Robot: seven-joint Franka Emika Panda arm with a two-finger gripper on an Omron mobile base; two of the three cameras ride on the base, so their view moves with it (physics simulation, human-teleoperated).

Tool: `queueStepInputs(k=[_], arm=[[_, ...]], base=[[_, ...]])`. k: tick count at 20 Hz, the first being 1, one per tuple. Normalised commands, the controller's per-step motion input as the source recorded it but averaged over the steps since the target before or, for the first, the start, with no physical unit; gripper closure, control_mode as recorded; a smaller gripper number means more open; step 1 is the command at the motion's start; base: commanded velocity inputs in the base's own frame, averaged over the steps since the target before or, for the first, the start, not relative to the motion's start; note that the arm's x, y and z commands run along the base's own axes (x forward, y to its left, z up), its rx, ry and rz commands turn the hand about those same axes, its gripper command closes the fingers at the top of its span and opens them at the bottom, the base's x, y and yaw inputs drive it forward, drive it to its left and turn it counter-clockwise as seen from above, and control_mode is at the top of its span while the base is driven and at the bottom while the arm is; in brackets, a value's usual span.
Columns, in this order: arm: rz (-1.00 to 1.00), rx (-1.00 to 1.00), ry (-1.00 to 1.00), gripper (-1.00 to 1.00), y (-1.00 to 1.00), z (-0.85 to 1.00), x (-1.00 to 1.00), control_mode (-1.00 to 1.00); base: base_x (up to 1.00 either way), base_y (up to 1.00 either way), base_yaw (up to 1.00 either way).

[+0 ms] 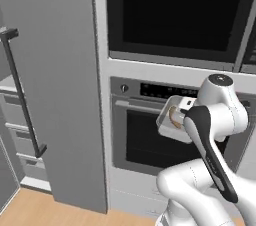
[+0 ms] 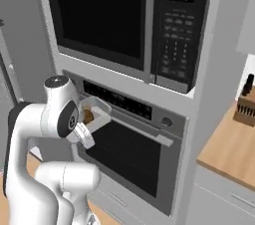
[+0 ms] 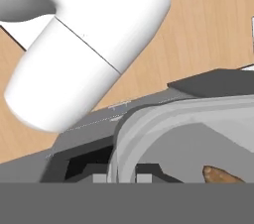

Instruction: Take the meat container that has the fish and place it on the second highest rack of the freezer. Then take the vegetable container that has the mushroom and sweet potato and place it on the highest rack of the freezer.

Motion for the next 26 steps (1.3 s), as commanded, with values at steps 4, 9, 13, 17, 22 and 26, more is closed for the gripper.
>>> queueStepInputs(k=[4, 9, 13, 17, 22, 26], arm=[[0.0, 0.0, 0.0, 1.0, 0.0, 0.0, 0.0, 1.0], [0.0, 0.0, 0.0, 1.0, 0.0, 0.0, 0.0, 1.0], [0.0, 0.0, 0.0, 1.0, 0.0, 0.0, 0.0, 1.0], [0.0, 0.0, 0.0, 1.0, 0.0, 0.0, 0.0, 1.0], [0.0, 0.0, 0.0, 1.0, 0.0, 0.0, 0.0, 1.0], [0.0, 0.0, 0.0, 1.0, 0.0, 0.0, 0.0, 1.0]], base=[[0.05, 1.0, 0.0], [-0.18, 1.0, -0.06], [-0.02, 1.0, -0.06], [0.42, 1.0, 0.0], [0.49, 1.0, 0.05], [-0.16, 0.87, -0.03]])
